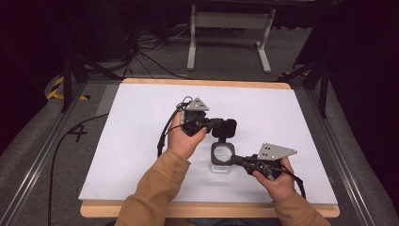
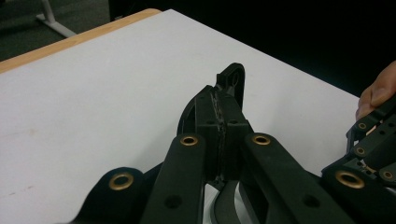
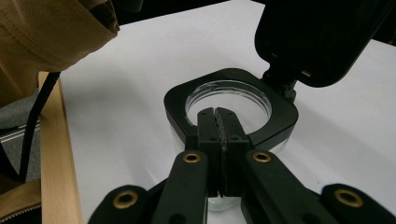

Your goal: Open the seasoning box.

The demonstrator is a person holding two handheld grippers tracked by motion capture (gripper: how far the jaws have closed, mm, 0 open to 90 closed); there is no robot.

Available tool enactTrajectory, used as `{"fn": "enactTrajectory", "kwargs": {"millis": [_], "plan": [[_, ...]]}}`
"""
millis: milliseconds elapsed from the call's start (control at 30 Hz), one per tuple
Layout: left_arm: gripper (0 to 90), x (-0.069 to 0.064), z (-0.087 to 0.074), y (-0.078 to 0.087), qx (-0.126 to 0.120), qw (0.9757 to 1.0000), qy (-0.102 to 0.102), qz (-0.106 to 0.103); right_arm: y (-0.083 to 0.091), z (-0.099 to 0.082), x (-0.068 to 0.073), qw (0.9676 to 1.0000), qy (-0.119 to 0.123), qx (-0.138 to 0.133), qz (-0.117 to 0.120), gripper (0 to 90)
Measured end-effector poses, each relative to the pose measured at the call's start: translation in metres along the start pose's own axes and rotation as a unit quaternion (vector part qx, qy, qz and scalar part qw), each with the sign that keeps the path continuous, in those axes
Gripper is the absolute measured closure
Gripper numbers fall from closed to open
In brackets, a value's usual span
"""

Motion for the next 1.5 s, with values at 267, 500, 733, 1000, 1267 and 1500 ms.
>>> {"fn": "enactTrajectory", "kwargs": {"millis": [267, 500, 733, 1000, 1267, 1500], "plan": [[88.3, -0.002, 0.000, 0.000, 0.001, 1.0000, -0.004, 0.001, 0.001, 0.000, 0.000, 1.0000, -0.002, 0.002, 0.002, 90.0], [80.4, -0.007, 0.000, 0.011, 0.023, 0.9995, -0.021, 0.010, 0.001, 0.005, -0.002, 0.9995, -0.014, 0.020, 0.020, 86.0], [77.1, -0.013, -0.006, 0.038, 0.017, 0.9995, -0.019, 0.017, 0.010, 0.017, -0.011, 0.9995, -0.012, 0.017, 0.025, 78.2], [72.4, -0.010, -0.022, 0.066, 0.039, 0.9985, -0.010, 0.037, 0.018, 0.032, -0.030, 0.9990, -0.022, 0.010, 0.038, 68.3], [68.4, 0.001, -0.043, 0.096, 0.056, 0.9963, 0.019, 0.062, 0.020, 0.040, -0.059, 0.9974, -0.059, 0.008, 0.042, 60.6], [63.2, 0.015, -0.059, 0.110, 0.081, 0.9918, 0.046, 0.088, 0.021, 0.036, -0.086, 0.9956, -0.090, 0.022, 0.013, 58.0]]}}
Point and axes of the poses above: each handheld gripper's, and its own axes: y roughly backward along the jaws, z roughly out of its top, x roughly to its left, the point moved 2 cm from there along -y, roughly forward along the jaws, and after that the axes turned 2 degrees about y, right-handed, at the moved point
